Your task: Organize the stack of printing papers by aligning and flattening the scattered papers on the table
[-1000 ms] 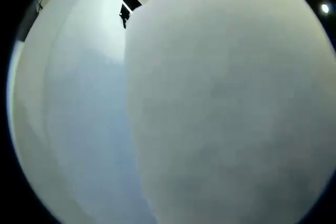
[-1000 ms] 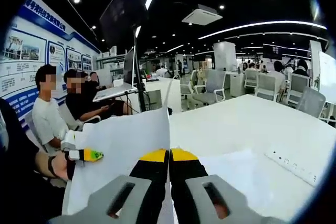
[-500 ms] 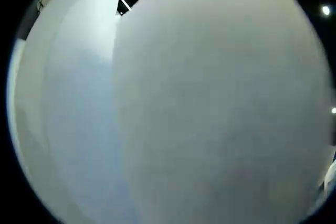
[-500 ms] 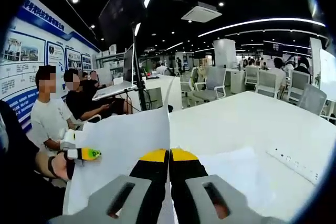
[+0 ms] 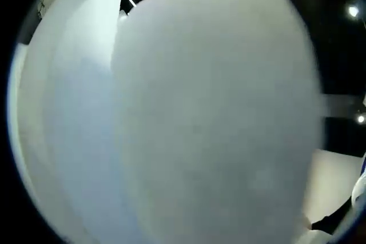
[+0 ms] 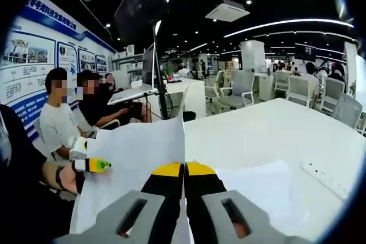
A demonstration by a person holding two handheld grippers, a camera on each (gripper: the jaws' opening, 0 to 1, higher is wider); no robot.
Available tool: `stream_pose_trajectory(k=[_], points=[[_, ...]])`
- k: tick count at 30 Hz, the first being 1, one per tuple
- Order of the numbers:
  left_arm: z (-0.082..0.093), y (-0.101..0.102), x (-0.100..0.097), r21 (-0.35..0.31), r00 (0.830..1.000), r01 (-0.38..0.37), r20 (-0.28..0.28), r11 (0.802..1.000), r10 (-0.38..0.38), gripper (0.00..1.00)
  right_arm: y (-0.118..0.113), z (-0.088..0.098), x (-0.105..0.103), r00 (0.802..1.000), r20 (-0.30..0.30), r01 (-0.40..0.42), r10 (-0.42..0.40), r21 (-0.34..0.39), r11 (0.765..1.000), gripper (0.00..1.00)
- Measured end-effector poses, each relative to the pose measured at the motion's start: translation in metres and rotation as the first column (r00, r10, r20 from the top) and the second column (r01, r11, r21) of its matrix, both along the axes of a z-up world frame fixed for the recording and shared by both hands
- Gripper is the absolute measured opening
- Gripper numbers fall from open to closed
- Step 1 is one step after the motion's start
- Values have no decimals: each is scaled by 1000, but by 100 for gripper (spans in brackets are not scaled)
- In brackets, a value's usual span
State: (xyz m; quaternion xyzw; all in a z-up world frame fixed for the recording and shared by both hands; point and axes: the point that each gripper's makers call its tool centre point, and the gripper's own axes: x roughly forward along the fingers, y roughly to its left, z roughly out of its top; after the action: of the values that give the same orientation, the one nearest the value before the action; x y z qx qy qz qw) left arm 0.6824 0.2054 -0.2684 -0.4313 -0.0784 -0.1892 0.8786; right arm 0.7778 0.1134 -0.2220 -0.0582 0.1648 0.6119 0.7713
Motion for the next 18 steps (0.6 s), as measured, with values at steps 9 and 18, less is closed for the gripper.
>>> stream_pose_trajectory(k=[9,18], points=[[1,-1,-1,5,1000,3,6,1000,-3,26,26,-3,-27,995,13,-96,96,14,995,0],[1,-1,-1,7,1000,2,9,1000,-2,27,40,-20,-41,990,59,-125,128,-58,991,0]])
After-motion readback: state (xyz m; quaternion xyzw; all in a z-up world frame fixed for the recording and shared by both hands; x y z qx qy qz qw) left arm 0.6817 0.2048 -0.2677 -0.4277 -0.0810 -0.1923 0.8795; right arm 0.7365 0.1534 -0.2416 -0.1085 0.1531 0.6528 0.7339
